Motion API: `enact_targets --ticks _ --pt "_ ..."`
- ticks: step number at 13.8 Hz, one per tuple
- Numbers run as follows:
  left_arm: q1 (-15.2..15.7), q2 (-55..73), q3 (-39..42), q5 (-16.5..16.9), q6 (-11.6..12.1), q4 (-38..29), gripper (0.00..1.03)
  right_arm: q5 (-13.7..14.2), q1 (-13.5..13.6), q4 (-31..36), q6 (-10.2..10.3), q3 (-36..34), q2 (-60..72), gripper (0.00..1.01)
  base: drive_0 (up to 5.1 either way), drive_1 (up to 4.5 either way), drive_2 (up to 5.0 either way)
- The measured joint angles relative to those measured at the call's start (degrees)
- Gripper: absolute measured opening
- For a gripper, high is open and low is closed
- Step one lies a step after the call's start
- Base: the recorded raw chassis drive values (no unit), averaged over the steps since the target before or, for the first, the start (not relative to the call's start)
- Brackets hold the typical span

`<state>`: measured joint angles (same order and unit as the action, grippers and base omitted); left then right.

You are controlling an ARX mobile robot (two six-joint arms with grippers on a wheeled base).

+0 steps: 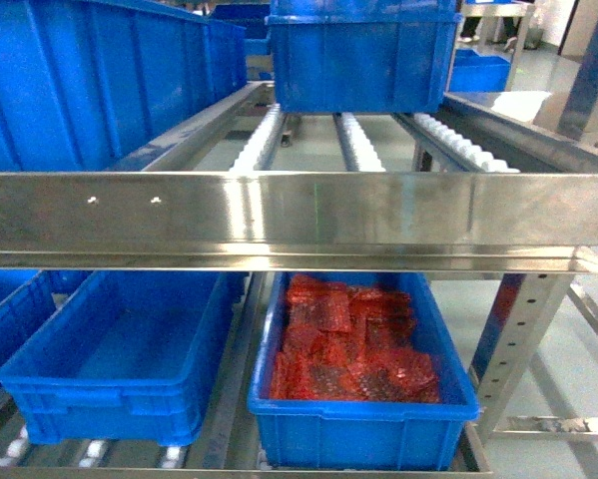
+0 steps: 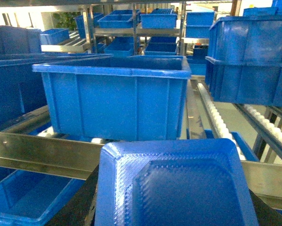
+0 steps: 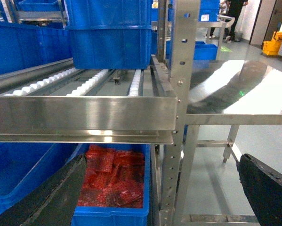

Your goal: Pick blue part to blue bin on bottom shelf

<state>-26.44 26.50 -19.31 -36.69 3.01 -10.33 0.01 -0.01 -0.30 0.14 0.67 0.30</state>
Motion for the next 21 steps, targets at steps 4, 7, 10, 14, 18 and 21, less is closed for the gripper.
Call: enact_targets --ticks 4,7,10,14,18,21 --pt "0.0 0.0 0.0 0.0 0.0 0.0 0.44 0.0 0.0 0.0 0.0 0.0 0.0 0.98 -5.1 2.28 2.3" --pt "0.0 0.0 0.0 0.0 0.0 0.0 0.44 0.0 0.0 0.1 0.0 0.0 0.0 0.98 -5.0 2.39 2.4" --pt "0.0 0.0 0.0 0.0 0.0 0.0 0.44 0.0 0.0 0.0 0.0 0.0 0.0 0.98 -1.7 0.78 0.8" --pt "0.1 -0.1 0.0 -0.2 0.0 0.0 0.44 -0.2 0.0 -0.1 0.0 0.0 0.0 0.98 0.0 0.00 0.0" --pt "0.0 -0.1 0.0 -0.2 0.0 0.0 0.44 -0.2 0.0 0.0 0.0 0.0 0.0 0.98 0.0 0.00 0.0" --pt "0.0 -0.1 0.0 -0.2 0.0 0.0 0.44 -0.2 0.0 0.0 0.0 0.0 0.0 0.98 0.0 0.00 0.0"
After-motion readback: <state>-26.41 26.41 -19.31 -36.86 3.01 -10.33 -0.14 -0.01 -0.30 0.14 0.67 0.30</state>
